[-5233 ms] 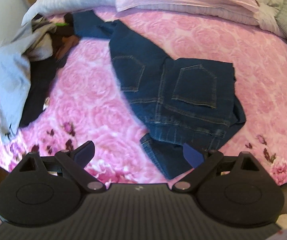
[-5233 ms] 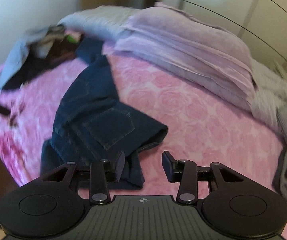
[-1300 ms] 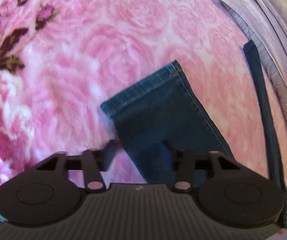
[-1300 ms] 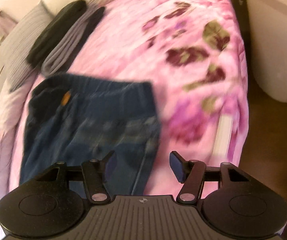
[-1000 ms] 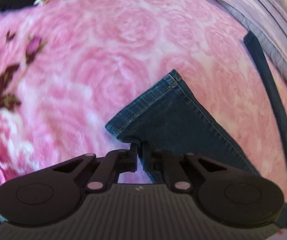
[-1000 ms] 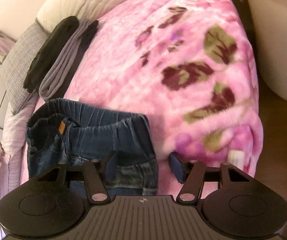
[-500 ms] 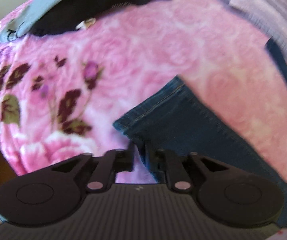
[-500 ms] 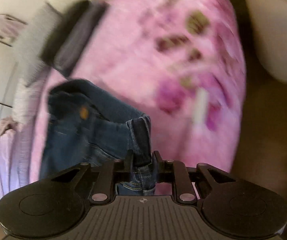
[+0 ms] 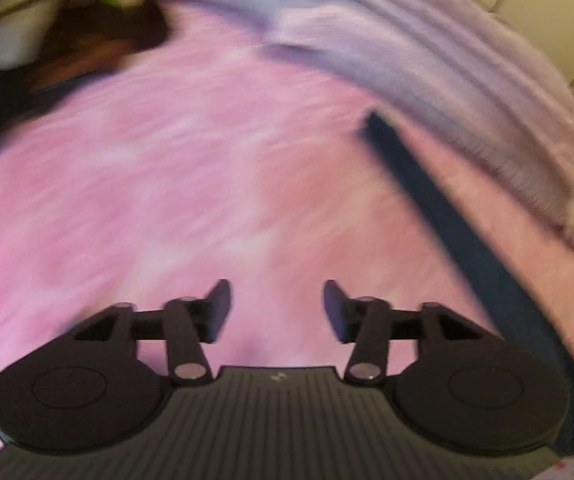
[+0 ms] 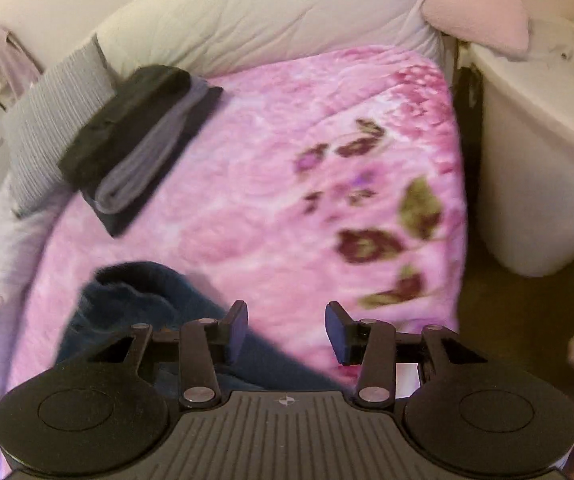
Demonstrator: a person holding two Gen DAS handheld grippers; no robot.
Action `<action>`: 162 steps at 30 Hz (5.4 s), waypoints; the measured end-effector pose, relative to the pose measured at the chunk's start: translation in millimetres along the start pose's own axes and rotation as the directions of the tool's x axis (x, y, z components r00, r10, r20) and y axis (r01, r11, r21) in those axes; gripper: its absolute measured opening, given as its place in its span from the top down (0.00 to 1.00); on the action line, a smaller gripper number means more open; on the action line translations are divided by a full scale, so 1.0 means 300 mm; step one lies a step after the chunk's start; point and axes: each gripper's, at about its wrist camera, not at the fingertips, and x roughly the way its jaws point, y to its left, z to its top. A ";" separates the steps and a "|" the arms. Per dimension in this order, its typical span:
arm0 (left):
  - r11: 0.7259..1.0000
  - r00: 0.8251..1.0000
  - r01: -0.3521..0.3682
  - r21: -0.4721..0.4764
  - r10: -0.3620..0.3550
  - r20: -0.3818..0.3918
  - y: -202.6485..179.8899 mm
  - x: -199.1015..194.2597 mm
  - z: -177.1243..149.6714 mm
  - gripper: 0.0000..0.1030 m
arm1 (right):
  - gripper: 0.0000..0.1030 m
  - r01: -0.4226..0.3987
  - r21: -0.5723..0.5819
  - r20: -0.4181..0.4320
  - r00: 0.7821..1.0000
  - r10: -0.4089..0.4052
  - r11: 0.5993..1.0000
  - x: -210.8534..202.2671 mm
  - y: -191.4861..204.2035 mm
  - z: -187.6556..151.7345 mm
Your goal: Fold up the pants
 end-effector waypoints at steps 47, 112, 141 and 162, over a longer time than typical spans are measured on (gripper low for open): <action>0.996 0.996 0.022 -0.091 -0.030 -0.085 -0.135 0.587 0.417 0.77 | 0.61 -0.021 -0.095 -0.196 0.981 0.002 0.995 0.032 0.241 -0.453; 0.972 0.997 -0.020 -0.233 0.004 -0.072 0.097 0.427 0.224 0.53 | 0.60 -0.051 -0.203 -0.255 0.967 -0.003 0.978 0.107 0.348 -0.486; 0.990 0.990 -0.140 0.011 0.140 0.009 -0.121 0.126 0.011 0.77 | 0.54 -0.287 -0.882 -0.214 0.951 0.224 0.375 0.348 0.576 -0.177; 0.971 0.975 -0.222 -0.087 0.219 -0.049 -0.520 -0.103 -0.615 0.77 | 0.59 -0.642 -0.121 -0.659 0.622 0.422 0.757 0.979 0.447 0.364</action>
